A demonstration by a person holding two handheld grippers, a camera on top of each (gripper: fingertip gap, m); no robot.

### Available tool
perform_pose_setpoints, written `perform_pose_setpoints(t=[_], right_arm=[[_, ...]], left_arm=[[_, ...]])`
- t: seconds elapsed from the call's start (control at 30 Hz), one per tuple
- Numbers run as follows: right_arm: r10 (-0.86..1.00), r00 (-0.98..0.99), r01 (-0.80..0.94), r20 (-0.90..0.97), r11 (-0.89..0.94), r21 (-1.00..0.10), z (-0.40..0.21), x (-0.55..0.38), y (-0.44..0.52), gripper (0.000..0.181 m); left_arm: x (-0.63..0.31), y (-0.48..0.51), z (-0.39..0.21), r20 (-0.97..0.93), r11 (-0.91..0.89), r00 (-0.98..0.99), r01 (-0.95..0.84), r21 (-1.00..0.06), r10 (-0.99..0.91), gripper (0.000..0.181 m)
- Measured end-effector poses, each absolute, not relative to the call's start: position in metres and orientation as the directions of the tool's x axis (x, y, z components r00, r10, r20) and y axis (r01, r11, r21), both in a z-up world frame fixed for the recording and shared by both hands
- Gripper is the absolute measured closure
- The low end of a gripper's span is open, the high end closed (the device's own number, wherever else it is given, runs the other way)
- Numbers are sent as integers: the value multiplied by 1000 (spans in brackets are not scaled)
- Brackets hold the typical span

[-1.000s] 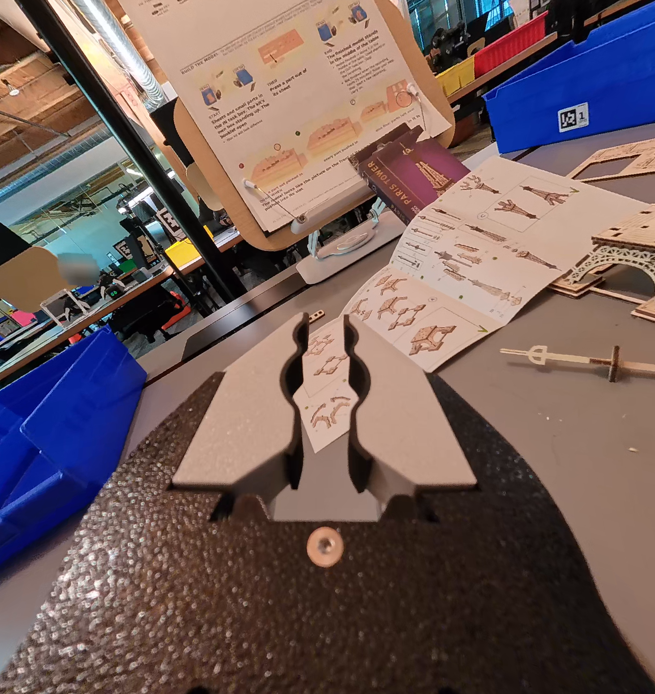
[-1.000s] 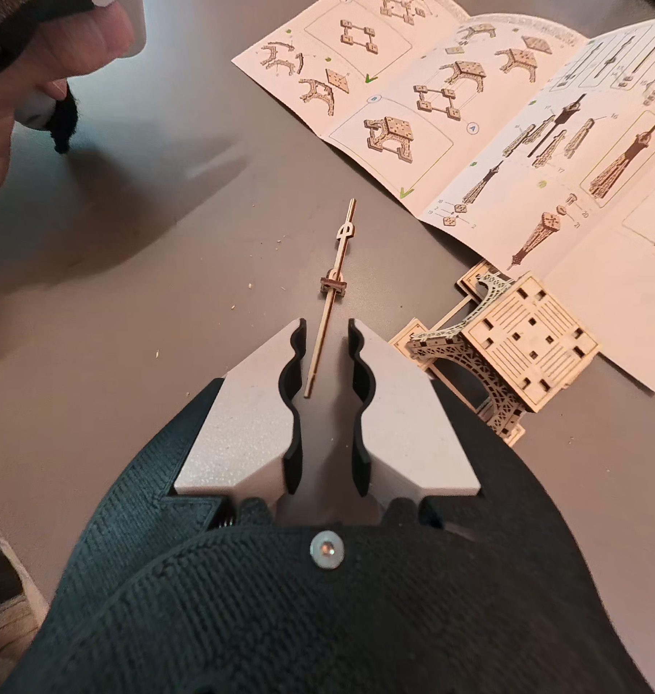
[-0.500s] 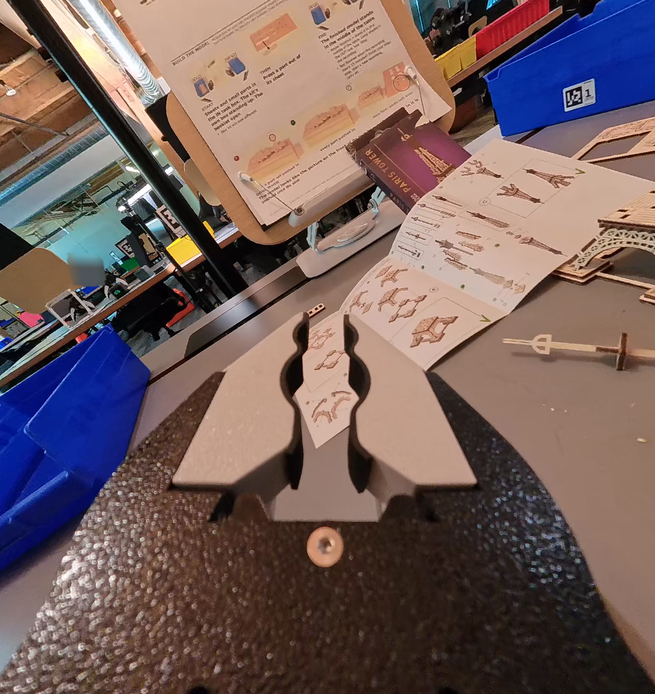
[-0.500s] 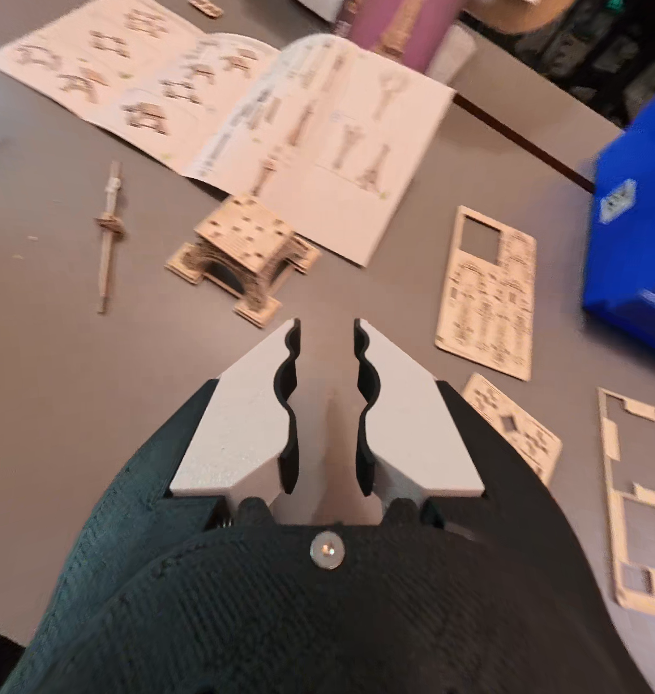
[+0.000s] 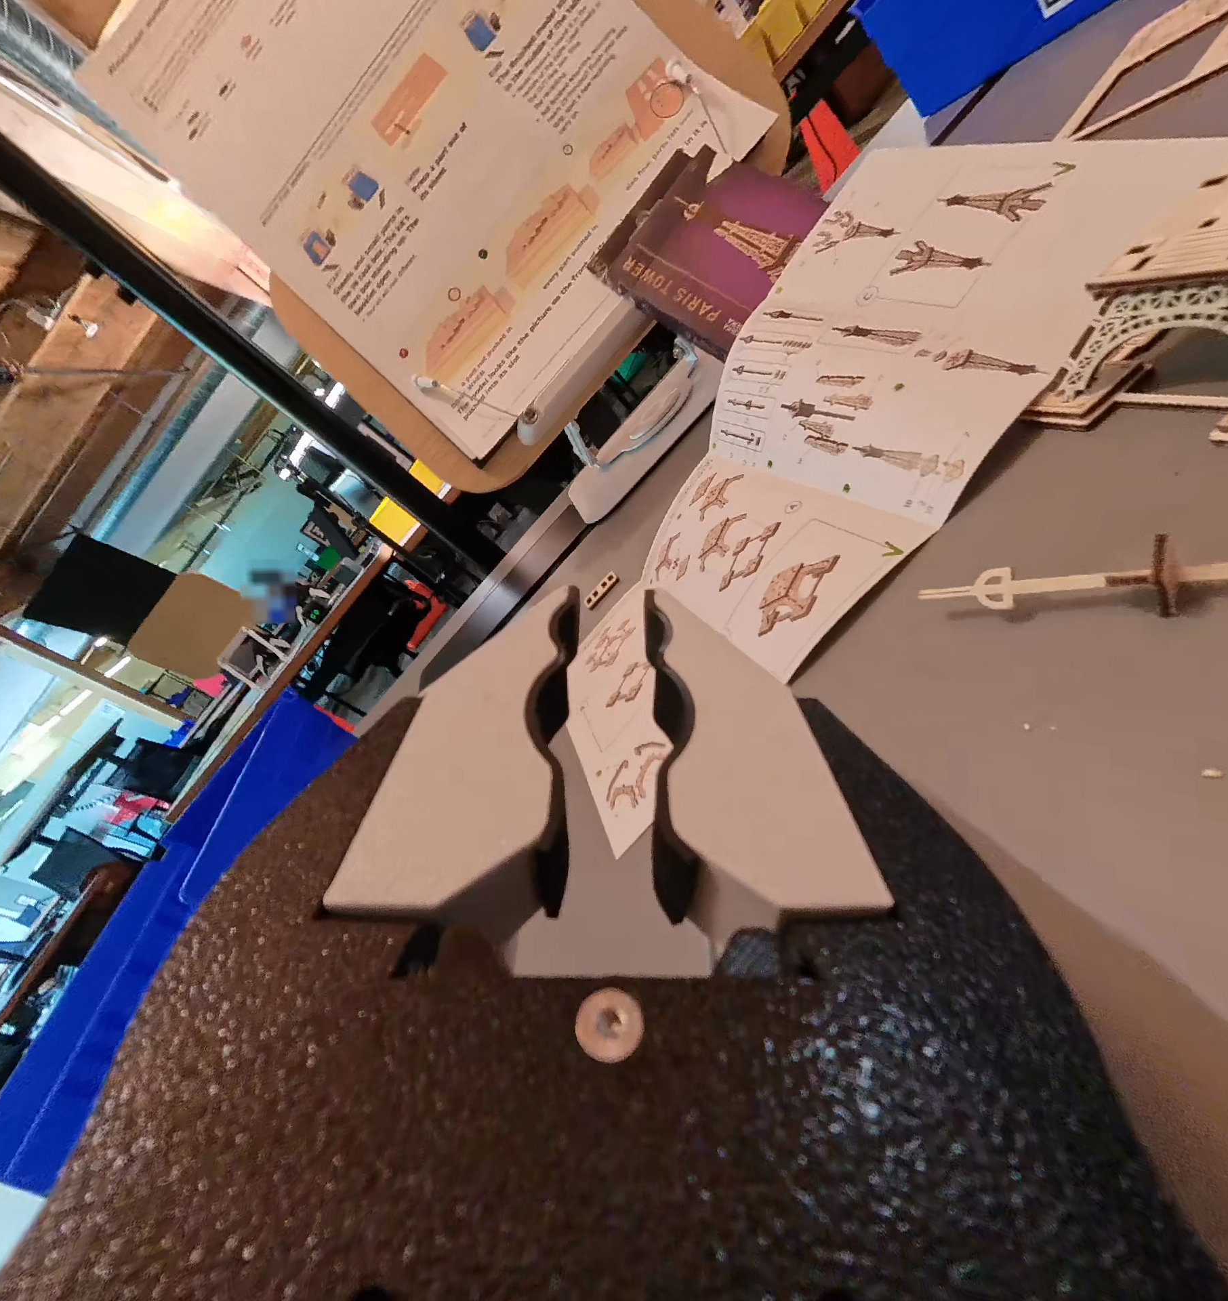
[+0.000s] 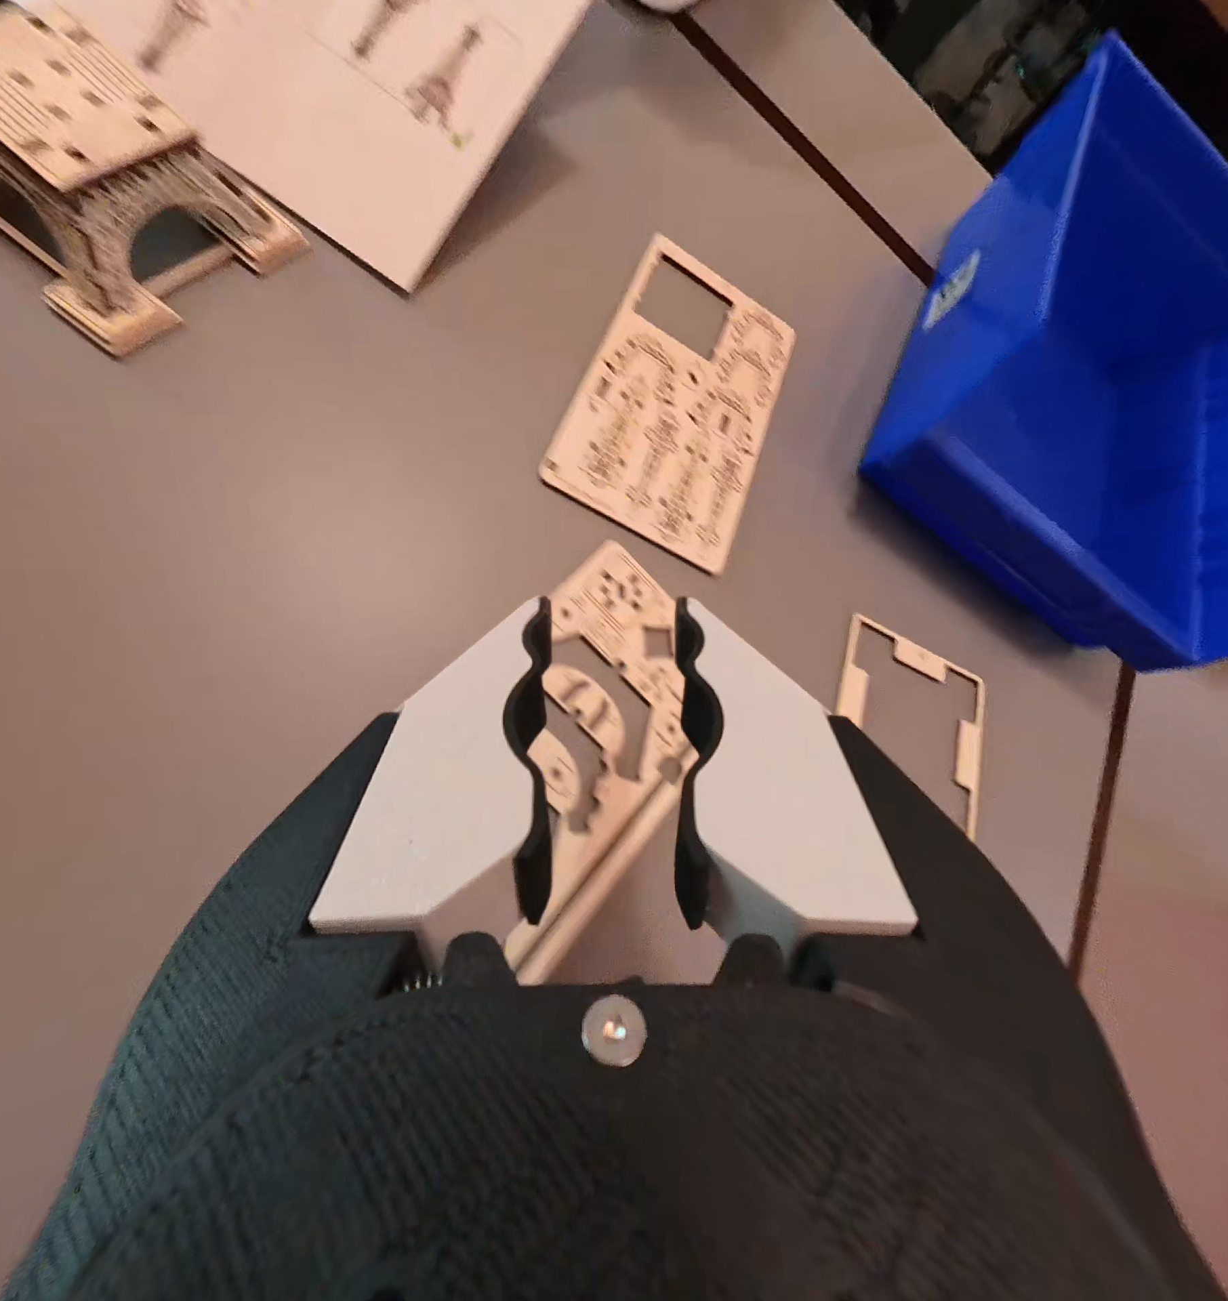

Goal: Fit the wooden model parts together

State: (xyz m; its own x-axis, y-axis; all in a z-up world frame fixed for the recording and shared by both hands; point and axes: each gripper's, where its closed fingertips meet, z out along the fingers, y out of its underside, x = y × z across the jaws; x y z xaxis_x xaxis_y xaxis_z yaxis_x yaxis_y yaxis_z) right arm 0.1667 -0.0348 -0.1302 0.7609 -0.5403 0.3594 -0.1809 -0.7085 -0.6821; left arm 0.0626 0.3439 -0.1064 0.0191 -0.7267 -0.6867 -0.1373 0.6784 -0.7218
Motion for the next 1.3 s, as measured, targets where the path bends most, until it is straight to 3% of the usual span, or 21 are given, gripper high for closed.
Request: perform_pose_setpoints(t=[0.33,0.53,0.7,0.83,1.03,1.3], right_arm=[[-653,733,-356,192,-607,-710,-141,185,-101,148],[-749,657,-503,83,-518,-691,-150,194,-123,150],[-742,671,-523,8,-481,-704,-169,191,-118,150],[-741,664,-491,100,-533,-689,-170,194,-129,147],[-710,703,-480,49,-523,-704,-173,190,-118,147],[-673,727,-570,-135,-481,-666,-185,173,-105,139]], left_arm=[[75,299,-102,-509,517,-96,-108,-849,-855,167],[81,164,-87,-287,344,-453,-47,-938,-844,165],[86,41,-114,-182,398,-763,-106,-911,-620,156],[113,-4,-140,-120,496,-832,-201,-845,-542,156],[171,-25,-175,-86,604,-839,-311,-734,-537,177],[177,-36,-191,-51,628,-834,-372,-683,-550,141]])
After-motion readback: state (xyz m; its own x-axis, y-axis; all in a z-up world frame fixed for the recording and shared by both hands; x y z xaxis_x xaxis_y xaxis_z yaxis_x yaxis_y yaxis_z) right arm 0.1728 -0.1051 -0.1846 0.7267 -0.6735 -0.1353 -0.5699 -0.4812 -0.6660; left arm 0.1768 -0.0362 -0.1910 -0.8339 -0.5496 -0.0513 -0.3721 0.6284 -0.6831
